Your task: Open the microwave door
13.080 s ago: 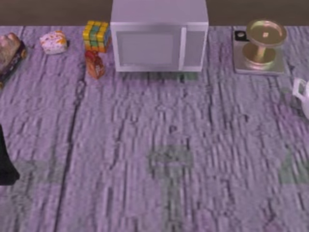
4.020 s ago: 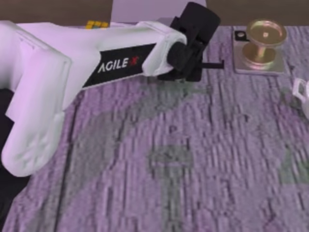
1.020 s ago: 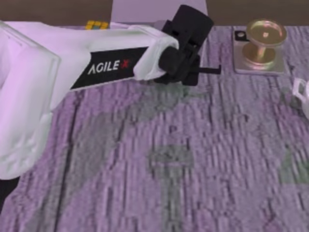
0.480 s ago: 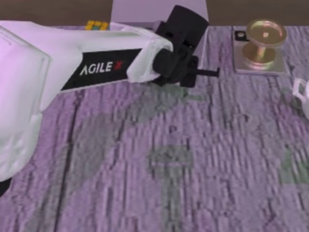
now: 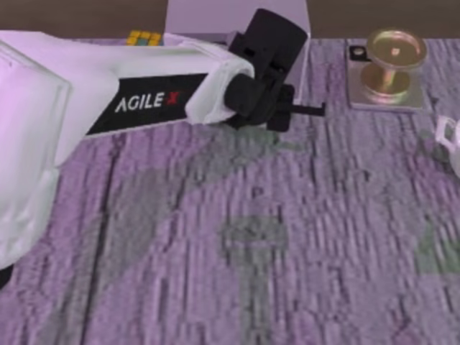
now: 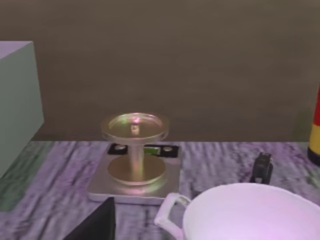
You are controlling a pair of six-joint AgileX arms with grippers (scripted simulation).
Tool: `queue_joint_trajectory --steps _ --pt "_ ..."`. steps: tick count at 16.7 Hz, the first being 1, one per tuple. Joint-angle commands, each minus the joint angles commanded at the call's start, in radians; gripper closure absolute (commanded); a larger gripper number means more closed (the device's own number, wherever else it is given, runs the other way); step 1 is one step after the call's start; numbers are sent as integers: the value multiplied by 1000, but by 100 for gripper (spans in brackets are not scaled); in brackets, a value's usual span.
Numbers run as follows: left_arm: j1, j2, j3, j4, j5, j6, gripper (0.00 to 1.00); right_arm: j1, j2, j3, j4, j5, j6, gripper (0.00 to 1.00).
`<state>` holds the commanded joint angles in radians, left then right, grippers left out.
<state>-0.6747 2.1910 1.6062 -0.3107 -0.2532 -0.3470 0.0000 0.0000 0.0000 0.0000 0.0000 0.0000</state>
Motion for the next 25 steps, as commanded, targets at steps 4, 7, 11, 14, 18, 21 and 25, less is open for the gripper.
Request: queue_joint_trajectory --steps 4,7,11,14,18,21,25 --pt "0 0 0 0 0 0 100 0 0 0 0 0 0 0" --pt "0 0 0 0 0 0 100 0 0 0 0 0 0 0" --pt "0 0 0 0 0 0 100 0 0 0 0 0 0 0" --pt "0 0 0 0 0 0 100 0 0 0 0 0 0 0" --pt "0 0 0 0 0 0 100 0 0 0 0 0 0 0" --pt "-6 -1 -9 3 12 4 100 0 0 0 0 0 0 0" --pt "7 -37 -53 36 37 42 100 0 0 0 0 0 0 0"
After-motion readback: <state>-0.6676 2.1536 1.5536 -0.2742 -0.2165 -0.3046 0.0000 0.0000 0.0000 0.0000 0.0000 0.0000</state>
